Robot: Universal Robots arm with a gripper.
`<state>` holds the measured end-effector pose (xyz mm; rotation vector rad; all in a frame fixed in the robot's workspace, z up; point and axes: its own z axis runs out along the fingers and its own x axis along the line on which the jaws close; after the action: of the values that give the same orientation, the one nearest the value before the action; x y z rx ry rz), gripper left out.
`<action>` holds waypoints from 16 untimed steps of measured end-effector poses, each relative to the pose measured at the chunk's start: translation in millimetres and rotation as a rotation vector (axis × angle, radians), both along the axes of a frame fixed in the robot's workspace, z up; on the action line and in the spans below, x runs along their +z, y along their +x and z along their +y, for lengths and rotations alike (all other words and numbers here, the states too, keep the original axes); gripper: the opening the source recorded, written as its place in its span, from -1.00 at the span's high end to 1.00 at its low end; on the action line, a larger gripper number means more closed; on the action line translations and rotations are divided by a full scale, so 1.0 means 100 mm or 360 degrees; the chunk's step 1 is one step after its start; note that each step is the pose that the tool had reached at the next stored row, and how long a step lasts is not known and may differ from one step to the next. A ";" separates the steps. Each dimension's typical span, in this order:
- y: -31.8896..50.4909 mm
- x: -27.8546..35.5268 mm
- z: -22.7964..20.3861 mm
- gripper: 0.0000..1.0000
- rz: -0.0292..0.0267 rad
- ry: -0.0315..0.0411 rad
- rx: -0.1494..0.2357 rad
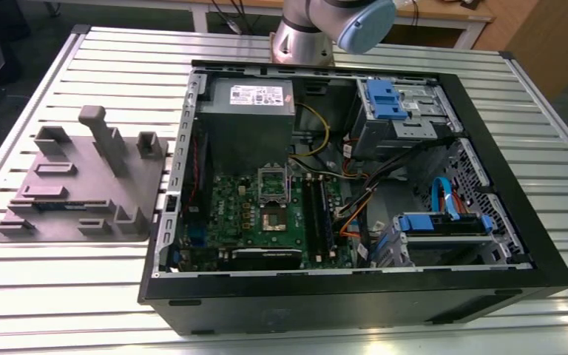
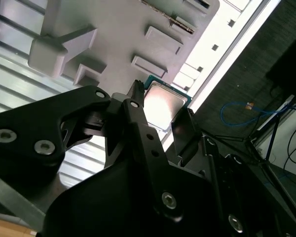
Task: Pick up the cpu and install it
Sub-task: 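Pick up the cpu and move it towards the insertion slot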
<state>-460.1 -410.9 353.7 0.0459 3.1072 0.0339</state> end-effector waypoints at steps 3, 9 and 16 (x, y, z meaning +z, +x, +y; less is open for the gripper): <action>0.000 0.005 0.000 0.06 -0.00001 0.0000 0.0000; 0.000 0.016 0.000 0.06 0.00000 0.0000 0.0000; 0.000 0.040 0.000 0.06 0.00000 0.0000 0.0000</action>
<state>-460.0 -410.9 357.7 0.0459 3.1072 0.0338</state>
